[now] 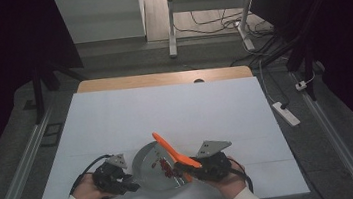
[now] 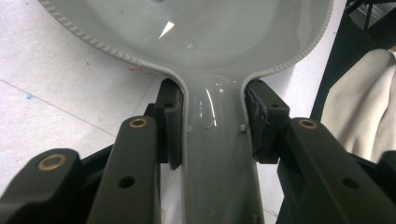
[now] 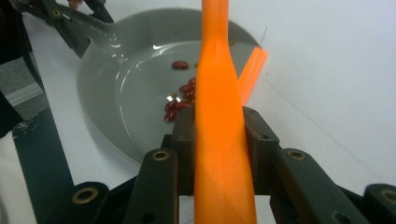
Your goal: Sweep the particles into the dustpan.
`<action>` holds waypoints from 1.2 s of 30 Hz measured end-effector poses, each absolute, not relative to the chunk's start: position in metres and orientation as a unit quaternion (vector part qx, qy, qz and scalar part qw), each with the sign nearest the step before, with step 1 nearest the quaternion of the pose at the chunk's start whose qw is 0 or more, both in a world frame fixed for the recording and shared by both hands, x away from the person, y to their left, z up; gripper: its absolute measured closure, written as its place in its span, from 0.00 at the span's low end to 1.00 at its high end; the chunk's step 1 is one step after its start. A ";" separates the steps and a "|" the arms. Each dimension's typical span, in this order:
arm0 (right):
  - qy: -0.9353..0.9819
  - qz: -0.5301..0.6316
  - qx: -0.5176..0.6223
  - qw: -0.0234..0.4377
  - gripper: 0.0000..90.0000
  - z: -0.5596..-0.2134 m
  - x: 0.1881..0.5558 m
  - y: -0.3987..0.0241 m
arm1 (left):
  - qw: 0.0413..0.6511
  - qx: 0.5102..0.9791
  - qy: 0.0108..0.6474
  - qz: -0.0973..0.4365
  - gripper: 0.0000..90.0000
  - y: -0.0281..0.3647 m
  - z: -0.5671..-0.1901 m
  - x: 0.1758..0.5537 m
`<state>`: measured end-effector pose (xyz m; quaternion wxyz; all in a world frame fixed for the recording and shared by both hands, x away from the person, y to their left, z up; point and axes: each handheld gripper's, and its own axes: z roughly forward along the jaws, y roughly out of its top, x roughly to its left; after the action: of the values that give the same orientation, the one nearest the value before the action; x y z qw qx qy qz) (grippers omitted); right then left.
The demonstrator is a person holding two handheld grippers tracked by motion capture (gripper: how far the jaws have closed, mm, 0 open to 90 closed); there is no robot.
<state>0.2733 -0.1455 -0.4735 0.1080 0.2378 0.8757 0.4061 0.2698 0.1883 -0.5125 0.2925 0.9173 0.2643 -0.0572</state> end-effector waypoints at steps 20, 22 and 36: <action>0.847 0.402 0.311 0.157 0.78 -0.471 0.299 -0.194 | 0.323 0.906 0.270 -0.035 0.69 0.191 -0.514 0.270; 0.843 0.404 0.317 0.159 0.78 -0.471 0.301 -0.198 | 0.331 0.902 0.275 -0.028 0.69 0.193 -0.512 0.270; 0.830 0.422 0.325 0.169 0.78 -0.462 0.304 -0.217 | 0.371 0.866 0.336 0.014 0.69 0.201 -0.505 0.266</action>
<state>0.3041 -0.2167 -0.4624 0.1687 0.3246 0.8297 0.4215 0.2662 0.2014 -0.5053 0.3707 0.8656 0.3362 0.0143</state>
